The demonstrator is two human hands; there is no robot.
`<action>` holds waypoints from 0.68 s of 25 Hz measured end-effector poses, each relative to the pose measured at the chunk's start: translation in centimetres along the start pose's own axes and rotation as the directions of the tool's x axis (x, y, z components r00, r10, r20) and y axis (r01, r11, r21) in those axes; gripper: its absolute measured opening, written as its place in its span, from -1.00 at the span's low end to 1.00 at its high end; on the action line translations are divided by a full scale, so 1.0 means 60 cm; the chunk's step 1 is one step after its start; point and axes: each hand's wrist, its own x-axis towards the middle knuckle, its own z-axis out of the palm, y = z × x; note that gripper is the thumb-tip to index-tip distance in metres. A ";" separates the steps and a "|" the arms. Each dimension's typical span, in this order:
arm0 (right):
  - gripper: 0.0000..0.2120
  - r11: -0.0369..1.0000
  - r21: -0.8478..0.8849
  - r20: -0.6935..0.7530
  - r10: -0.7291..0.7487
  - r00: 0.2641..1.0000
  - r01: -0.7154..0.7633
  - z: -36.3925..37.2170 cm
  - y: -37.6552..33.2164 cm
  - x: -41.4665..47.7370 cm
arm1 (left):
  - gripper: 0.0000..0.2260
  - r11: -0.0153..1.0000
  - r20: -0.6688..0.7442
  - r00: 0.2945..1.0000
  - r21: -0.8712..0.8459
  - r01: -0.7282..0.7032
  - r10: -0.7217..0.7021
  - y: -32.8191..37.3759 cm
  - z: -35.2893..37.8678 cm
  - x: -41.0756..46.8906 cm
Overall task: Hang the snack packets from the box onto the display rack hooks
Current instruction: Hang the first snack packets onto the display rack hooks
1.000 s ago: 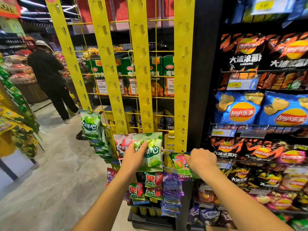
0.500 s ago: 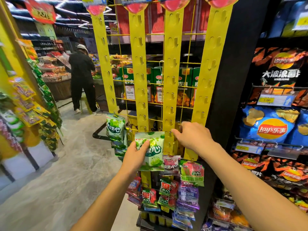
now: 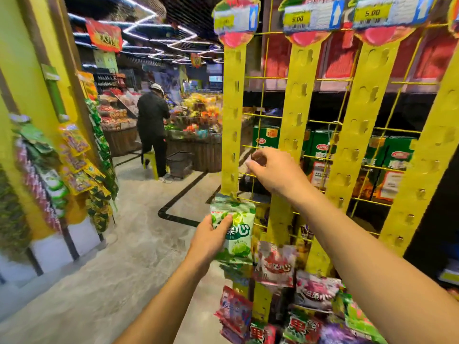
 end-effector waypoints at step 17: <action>-0.85 0.991 -0.019 -0.195 0.123 0.973 -0.129 0.046 -0.065 0.109 | -0.58 0.998 0.209 0.977 0.030 -0.061 0.054 0.063 -0.063 0.159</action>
